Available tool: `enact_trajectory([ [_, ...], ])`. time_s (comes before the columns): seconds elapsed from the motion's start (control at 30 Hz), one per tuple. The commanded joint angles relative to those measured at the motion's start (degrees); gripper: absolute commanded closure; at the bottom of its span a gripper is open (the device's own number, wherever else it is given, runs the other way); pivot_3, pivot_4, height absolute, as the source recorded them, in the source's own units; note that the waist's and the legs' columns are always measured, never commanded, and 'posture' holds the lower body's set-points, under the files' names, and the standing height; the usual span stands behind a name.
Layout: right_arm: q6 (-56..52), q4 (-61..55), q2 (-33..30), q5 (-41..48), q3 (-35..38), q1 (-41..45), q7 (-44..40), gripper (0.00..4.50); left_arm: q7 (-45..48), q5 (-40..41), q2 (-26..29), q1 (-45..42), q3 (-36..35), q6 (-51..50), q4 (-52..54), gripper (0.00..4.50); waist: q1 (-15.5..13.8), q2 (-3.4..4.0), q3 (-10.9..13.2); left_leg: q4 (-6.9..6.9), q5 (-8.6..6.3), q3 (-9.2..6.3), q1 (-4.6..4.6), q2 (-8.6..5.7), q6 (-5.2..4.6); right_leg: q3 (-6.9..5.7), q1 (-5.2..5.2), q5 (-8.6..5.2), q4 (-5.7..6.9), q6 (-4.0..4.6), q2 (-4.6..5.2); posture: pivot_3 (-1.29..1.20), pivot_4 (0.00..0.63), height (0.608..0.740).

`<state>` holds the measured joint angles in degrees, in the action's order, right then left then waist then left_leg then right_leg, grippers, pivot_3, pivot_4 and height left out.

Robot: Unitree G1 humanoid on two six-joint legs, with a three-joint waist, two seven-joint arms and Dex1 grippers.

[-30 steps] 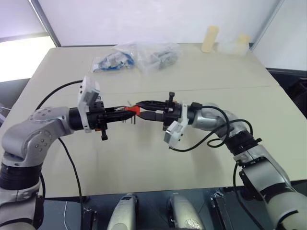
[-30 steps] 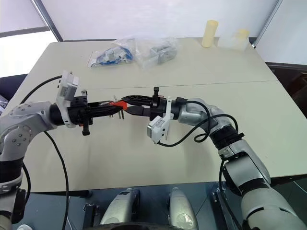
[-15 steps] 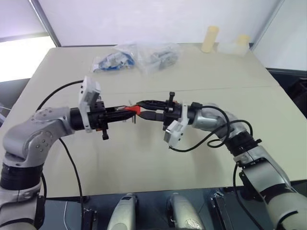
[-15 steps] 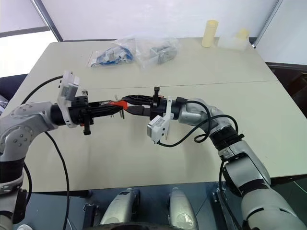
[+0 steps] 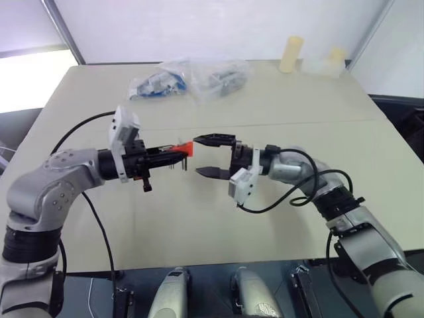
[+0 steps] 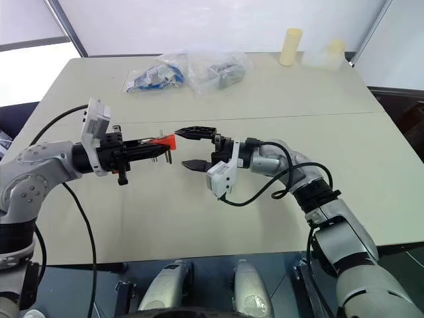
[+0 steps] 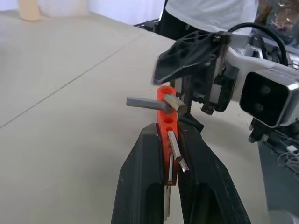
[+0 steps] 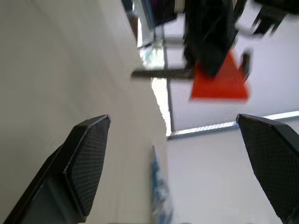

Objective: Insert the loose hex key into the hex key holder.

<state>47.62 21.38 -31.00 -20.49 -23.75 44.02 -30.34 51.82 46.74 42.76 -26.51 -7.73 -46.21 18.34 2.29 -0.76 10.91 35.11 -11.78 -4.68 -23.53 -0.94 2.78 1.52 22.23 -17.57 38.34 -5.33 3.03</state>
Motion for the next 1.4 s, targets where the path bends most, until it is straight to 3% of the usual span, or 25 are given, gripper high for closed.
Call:
enact_trajectory([
  [0.03,-22.5,-6.3,-0.5,10.6,5.2,-1.8,-8.7,0.02,-0.9,-1.0,0.2,-0.4,-2.0,2.6,1.4,4.50,0.0,0.00,0.0,0.01,0.00,0.00,0.00,0.02,0.00,0.00,-0.01,0.00,0.00,0.00,0.00,0.00,0.150,0.740],
  [0.13,-56.3,-16.2,-2.6,23.1,9.0,-1.8,-19.9,0.02,-1.0,-2.6,0.6,0.2,-1.6,4.4,2.0,4.50,-0.2,0.02,0.0,0.02,0.00,0.00,-0.01,0.06,-0.01,0.00,0.01,0.00,0.02,0.00,0.00,0.00,0.150,0.740],
  [0.23,-83.8,-23.6,-3.3,30.6,11.2,2.2,-22.9,0.02,-0.9,-4.0,0.5,1.1,-0.8,6.0,2.1,4.50,0.0,0.03,0.0,0.00,-0.03,0.01,-0.02,0.09,-0.05,-0.01,0.04,0.00,0.01,0.01,0.00,0.00,0.150,0.740],
  [0.33,-102.4,-27.0,-2.7,33.5,11.7,6.2,-21.1,0.02,-1.1,-4.6,0.0,1.5,-0.4,6.8,2.2,4.50,0.1,0.03,0.0,-0.03,-0.03,0.02,-0.02,0.22,-0.05,0.00,0.09,0.00,0.01,0.04,-0.10,0.00,0.150,0.740],
  [0.43,-118.0,-26.9,2.7,35.2,15.5,11.8,-14.2,0.02,-1.1,-5.4,-0.6,2.0,0.1,7.6,2.3,4.50,0.1,0.03,0.0,-0.05,-0.03,0.02,-0.02,0.35,-0.06,0.00,0.12,0.02,0.01,0.14,-0.18,0.00,0.150,0.740],
  [0.57,-136.3,-23.9,7.7,33.8,12.5,17.8,-6.6,0.02,-0.9,-6.8,-0.9,2.8,1.0,8.8,2.4,4.50,0.1,0.05,0.0,-0.05,-0.03,0.06,-0.10,0.37,-0.05,0.01,0.24,0.04,0.02,0.16,-0.23,0.00,0.150,0.740],
  [0.67,-140.1,-19.9,10.6,35.1,13.6,17.7,-1.5,0.02,-1.3,-6.9,-1.1,3.4,0.9,8.8,3.1,4.50,-0.2,0.03,0.0,-0.06,-0.04,0.05,-0.16,0.37,-0.05,0.00,0.26,0.04,-0.04,0.16,-0.22,0.00,0.150,0.740],
  [0.77,-140.1,-14.6,8.7,41.6,10.4,18.3,2.3,0.02,-1.7,-6.9,-0.7,4.4,0.5,8.8,3.8,4.50,-0.4,0.03,0.0,0.04,-0.03,0.07,-0.45,0.34,-0.05,-0.01,0.47,0.06,-0.04,0.16,-0.20,0.00,0.150,0.740],
  [0.93,-140.1,-9.7,2.2,59.8,1.1,21.0,9.8,0.02,-2.4,-7.2,-0.4,5.5,-0.1,8.8,4.4,4.50,-0.1,0.04,0.0,0.07,-0.03,0.11,-0.66,0.33,-0.06,-0.02,0.66,0.08,-0.04,0.16,-0.21,0.00,0.150,0.740],
  [1.17,-140.1,-5.5,-2.6,83.0,-6.1,24.4,26.3,0.02,-2.9,-7.3,-0.3,6.1,-0.3,8.7,4.7,4.50,0.2,0.04,0.0,0.08,-0.04,0.23,-0.74,0.47,-0.07,-0.02,0.77,0.07,0.05,0.17,-0.39,0.00,0.150,0.740],
  [1.4,-140.1,-8.3,-1.6,92.4,-6.4,23.0,41.2,0.02,-3.5,-7.0,-0.2,5.6,-0.2,8.1,4.8,4.50,0.2,0.04,0.0,0.12,-0.04,0.28,-0.84,0.46,-0.08,-0.03,0.84,0.07,0.06,0.16,-0.40,0.00,0.150,0.740],
])
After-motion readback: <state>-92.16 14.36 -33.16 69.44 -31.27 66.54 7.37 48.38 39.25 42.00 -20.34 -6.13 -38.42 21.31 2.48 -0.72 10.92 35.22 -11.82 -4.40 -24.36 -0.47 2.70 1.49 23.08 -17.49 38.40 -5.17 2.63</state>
